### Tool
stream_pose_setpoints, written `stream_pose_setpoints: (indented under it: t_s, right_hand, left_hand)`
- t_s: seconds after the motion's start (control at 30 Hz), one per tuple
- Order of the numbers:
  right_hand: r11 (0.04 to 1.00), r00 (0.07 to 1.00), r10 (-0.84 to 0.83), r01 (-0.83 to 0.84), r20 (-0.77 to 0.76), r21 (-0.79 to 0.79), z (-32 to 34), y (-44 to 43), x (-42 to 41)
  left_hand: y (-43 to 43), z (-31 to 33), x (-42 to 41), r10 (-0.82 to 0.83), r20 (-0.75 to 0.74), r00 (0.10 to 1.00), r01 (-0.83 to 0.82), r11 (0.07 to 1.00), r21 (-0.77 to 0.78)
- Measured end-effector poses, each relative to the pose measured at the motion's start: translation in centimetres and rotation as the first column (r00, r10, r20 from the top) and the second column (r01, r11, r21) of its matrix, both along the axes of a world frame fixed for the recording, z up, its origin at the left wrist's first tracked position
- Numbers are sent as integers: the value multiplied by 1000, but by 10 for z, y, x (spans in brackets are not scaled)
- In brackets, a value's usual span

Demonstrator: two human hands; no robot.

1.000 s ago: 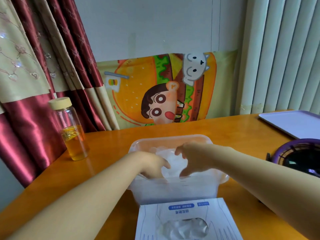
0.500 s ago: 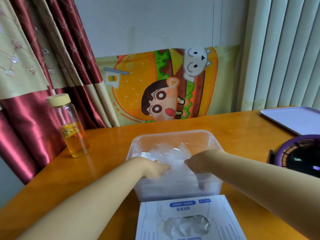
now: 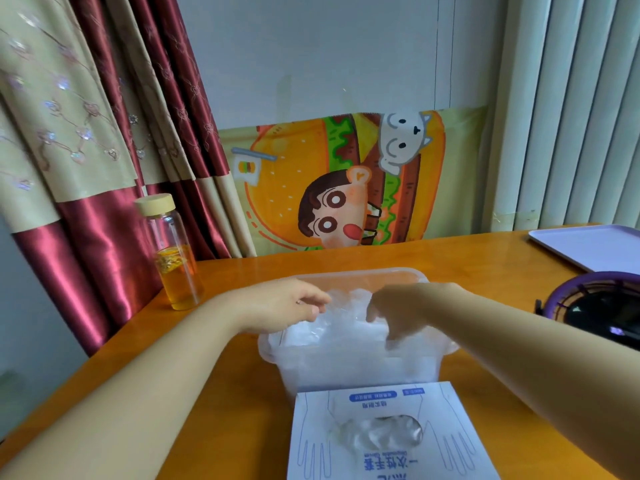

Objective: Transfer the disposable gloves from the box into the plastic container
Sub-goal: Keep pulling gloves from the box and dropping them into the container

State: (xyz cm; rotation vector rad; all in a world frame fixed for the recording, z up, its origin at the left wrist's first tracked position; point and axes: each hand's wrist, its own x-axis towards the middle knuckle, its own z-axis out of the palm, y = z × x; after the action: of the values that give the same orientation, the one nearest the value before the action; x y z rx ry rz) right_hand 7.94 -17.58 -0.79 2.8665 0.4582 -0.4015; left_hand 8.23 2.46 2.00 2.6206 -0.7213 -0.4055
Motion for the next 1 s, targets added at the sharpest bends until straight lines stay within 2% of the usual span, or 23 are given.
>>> stream_pose_setpoints:
  t_s: [0.07, 0.13, 0.23, 0.37, 0.47, 0.53, 0.63, 0.77, 0.87, 1.0]
  right_hand:
    - [981, 980, 41, -77, 196, 176, 18, -4, -15]
    - [922, 941, 41, -165, 335, 351, 31, -7, -36]
    - [835, 923, 42, -243, 383, 494, 32, -4, -79]
    - [870, 980, 116, -180, 163, 460, -3, 1, -118]
    - [880, 995, 61, -93, 83, 465, -37, -1, -121]
    - [842, 998, -4, -33, 67, 539, -55, 1, -120]
    - [749, 982, -131, 7, 137, 663, -74, 6, -119]
    - [748, 960, -174, -14, 218, 663, -86, 12, -120]
    - [603, 954, -191, -71, 230, 795, -86, 12, -127]
    - [522, 917, -178, -219, 357, 825, -86, 16, -137]
  left_hand:
    - [9, -2, -14, 25, 47, 999, -17, 985, -170]
    - [14, -8, -33, 54, 96, 994, -20, 945, -326]
    - [12, -25, -67, 77, 183, 980, 18, 885, -465]
    - [3, -50, -104, 44, 338, 940, 120, 886, -447]
    - [-1, -71, -112, 17, 282, 959, 98, 916, -389]
    - [-1, -88, -111, -8, 215, 977, 68, 960, -272]
    - [1, -110, -115, 15, 186, 982, 31, 969, -243]
    - [3, -123, -120, 83, 196, 977, -12, 941, -339]
    - [3, -126, -120, 88, 217, 972, -5, 934, -356]
    - [4, -127, -121, 103, 209, 973, -13, 921, -390]
